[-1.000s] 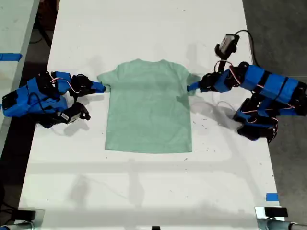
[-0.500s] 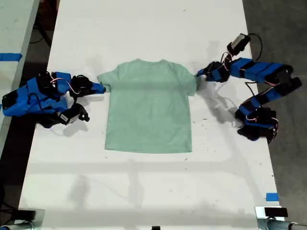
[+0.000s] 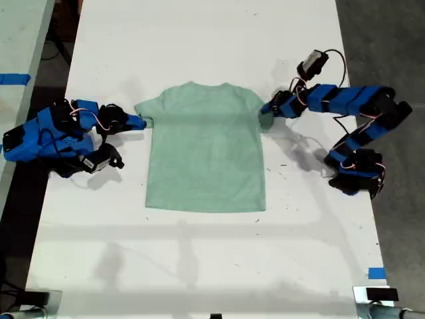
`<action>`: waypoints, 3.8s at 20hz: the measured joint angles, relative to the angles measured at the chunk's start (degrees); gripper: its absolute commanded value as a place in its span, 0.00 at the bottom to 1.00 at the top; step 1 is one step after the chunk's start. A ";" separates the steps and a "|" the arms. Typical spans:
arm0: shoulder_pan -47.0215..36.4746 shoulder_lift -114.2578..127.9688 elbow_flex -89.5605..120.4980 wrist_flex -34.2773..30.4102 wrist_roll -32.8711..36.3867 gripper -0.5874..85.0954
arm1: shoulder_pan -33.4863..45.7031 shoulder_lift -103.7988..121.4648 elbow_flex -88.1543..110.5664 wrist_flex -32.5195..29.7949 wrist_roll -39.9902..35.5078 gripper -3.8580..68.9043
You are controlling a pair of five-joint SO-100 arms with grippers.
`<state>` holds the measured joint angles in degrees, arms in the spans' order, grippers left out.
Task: Fold t shirt
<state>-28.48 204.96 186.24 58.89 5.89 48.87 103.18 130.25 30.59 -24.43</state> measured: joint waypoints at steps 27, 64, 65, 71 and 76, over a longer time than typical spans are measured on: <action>0.00 0.00 0.00 0.00 0.00 0.00 | -26.10 -13.80 -51.24 30.32 -12.04 0.42; 1.58 0.09 0.00 0.00 1.93 0.00 | -37.35 96.50 44.38 45.26 3.78 0.07; 1.58 0.09 0.00 0.00 1.93 0.00 | -37.35 96.50 44.38 45.26 3.78 0.07; 1.58 0.09 0.00 0.00 1.93 0.00 | -37.79 96.50 44.38 45.26 2.29 0.08; 1.58 0.09 0.00 0.00 1.93 0.00 | -39.99 96.50 44.47 45.26 -0.62 0.03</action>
<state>-26.89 205.05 186.24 58.89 7.82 8.88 199.69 174.73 75.85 -25.05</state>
